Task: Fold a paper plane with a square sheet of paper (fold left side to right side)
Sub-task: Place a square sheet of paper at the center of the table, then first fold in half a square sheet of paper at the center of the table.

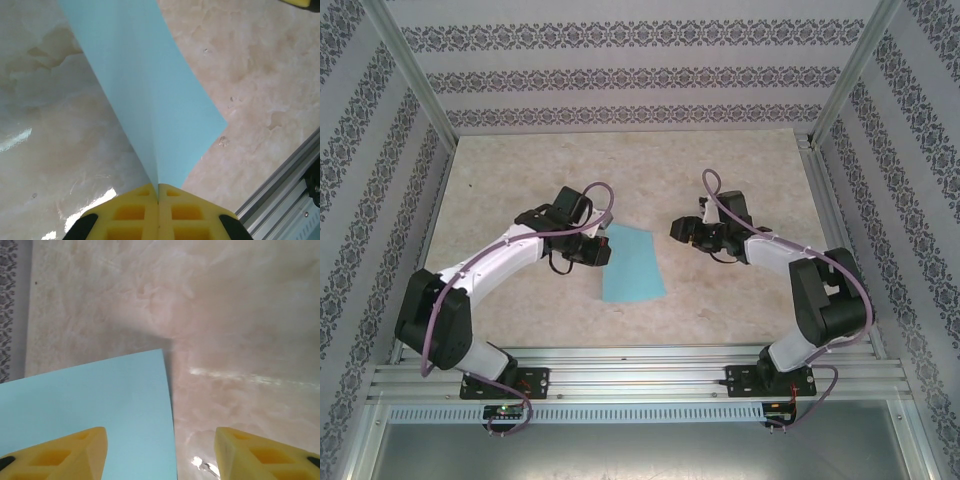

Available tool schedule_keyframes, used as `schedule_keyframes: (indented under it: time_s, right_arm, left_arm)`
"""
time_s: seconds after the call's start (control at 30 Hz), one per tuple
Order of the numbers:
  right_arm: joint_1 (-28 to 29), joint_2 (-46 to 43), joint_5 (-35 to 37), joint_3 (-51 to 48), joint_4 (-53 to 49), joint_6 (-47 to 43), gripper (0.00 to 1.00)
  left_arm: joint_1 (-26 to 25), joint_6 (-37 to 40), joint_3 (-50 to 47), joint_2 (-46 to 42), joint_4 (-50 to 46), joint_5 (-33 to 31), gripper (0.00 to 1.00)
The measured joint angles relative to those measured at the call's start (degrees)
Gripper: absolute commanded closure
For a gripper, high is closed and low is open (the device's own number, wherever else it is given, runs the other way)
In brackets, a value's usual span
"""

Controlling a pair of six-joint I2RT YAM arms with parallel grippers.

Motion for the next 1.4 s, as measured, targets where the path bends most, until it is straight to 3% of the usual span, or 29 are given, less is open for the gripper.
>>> schedule_keyframes:
  time_s: [0.2, 0.37, 0.57, 0.63, 0.87, 1.1, 1.4]
  right_arm:
    - [6.32, -9.64, 4.63, -1.20, -1.84, 2.16, 0.37]
    - [20.50, -14.67, 12.28, -5.18, -0.35, 4.96, 0.37]
    - [37.62, -14.21, 26.10, -5.70, -1.11, 7.19, 0.36]
    - [40.74, -12.68, 29.44, -5.64, -1.16, 7.93, 0.38]
    - [43.67, -5.01, 39.85, 0.74, -7.32, 7.87, 0.37]
    - [44.00, -1.40, 43.98, 5.07, -8.50, 7.52, 0.39]
    - [44.00, 2.32, 44.59, 7.45, -9.51, 7.30, 0.60]
  left_arm:
    - [0.00, -3.26, 3.45, 5.38, -0.07, 0.92, 1.00]
    - [0.00, -6.36, 7.34, 10.01, -0.83, 1.14, 1.00]
    - [0.00, -9.73, 9.07, 12.17, -1.09, 1.84, 1.00]
    - [0.00, -10.69, 9.49, 12.44, -1.09, 1.97, 1.00]
    - [0.00, -12.92, 11.10, 12.66, -1.46, 2.03, 1.00]
    - [0.00, -13.75, 11.50, 12.76, -2.38, 2.19, 1.00]
    - [0.00, -13.84, 11.61, 13.20, -2.78, 2.43, 1.00]
